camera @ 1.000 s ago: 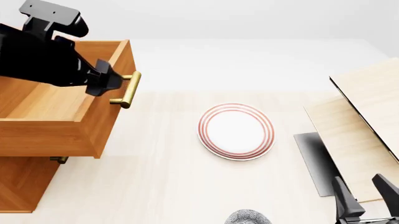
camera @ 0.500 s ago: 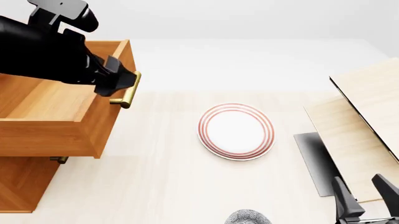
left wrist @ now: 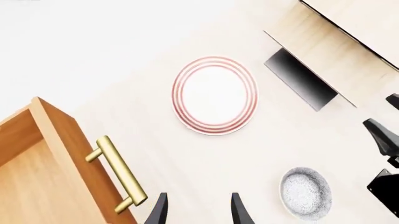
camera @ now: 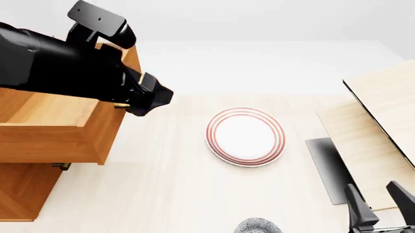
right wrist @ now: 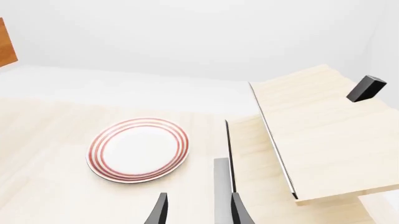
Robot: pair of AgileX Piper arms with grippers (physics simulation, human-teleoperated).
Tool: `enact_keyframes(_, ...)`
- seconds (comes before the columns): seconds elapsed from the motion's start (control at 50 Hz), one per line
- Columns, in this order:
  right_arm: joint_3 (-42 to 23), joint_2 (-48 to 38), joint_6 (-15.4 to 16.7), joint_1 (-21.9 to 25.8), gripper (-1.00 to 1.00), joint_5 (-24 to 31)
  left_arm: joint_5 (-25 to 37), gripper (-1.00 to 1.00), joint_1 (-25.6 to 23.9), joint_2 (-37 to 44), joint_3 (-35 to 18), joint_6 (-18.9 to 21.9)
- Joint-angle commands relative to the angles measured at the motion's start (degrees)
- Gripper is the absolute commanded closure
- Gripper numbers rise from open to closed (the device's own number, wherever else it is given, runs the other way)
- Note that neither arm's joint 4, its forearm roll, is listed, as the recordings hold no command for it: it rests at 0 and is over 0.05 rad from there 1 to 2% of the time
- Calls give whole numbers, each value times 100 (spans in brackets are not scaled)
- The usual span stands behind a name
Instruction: Open the top drawer of the cabinet and put the bowl in it.
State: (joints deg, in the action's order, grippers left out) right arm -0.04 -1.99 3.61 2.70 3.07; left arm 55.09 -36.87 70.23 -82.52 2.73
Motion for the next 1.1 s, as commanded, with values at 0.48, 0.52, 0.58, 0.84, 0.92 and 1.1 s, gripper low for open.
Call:
enact_keyframes(0.48,2,31,15,10,-100,45,-893,-100,-925,230,1065,-546)
enact_keyframes(0.52,2,28,16,11,-100,44,-970,-100,-961,238,1144,-580)
enact_keyframes(0.58,2,32,18,12,-100,47,-1099,-100,-977,288,1229,-646)
enact_keyframes(0.84,2,3,25,16,-100,24,-1495,-100,-996,264,1615,-883)
enact_keyframes(0.92,2,4,26,17,-100,28,-1560,-100,-990,172,1733,-1083)
enact_keyframes(1.1,2,8,30,19,-100,37,-1781,-100,-1070,273,1974,-1222)
